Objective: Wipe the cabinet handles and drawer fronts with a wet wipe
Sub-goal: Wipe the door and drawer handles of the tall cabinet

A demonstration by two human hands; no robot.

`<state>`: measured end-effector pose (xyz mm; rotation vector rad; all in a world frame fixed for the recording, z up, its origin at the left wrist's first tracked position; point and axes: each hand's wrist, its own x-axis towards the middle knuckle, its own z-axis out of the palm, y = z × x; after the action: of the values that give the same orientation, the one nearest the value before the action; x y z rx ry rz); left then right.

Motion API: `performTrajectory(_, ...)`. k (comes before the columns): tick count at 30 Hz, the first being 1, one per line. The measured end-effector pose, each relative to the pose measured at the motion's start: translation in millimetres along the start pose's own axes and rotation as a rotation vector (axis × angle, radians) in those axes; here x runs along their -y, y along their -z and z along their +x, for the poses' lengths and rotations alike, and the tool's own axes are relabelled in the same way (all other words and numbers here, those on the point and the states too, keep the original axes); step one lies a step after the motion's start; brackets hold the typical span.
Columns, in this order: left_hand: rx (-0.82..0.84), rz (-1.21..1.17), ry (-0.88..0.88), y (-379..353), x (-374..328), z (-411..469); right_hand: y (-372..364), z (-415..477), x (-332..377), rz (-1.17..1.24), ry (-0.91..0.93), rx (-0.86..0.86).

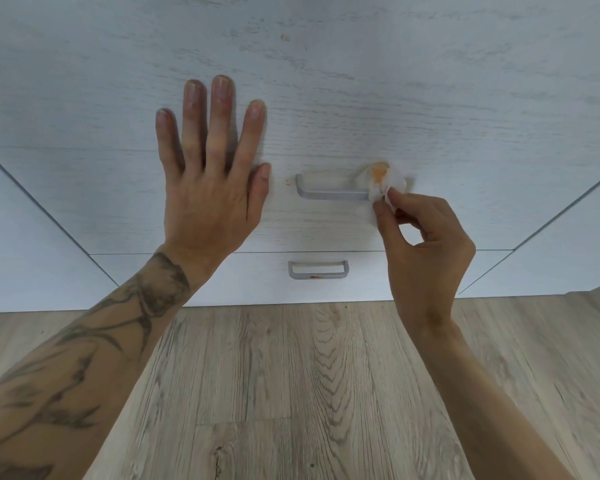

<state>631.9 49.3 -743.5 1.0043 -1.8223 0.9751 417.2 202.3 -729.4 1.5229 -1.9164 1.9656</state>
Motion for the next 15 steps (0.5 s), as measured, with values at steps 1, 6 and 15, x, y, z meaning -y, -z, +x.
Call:
performTrajectory(1,-0.002,-0.003,0.001,0,0,0,1,1,0,-0.010,0.006,0.005)
performTrajectory(6,0.020,0.015,0.013,1,-1,1,-9,1,5,-0.061,0.129,0.027)
performTrajectory(15,0.018,0.022,0.014,3,-1,0,-53,-6,25,-0.144,0.358,0.051)
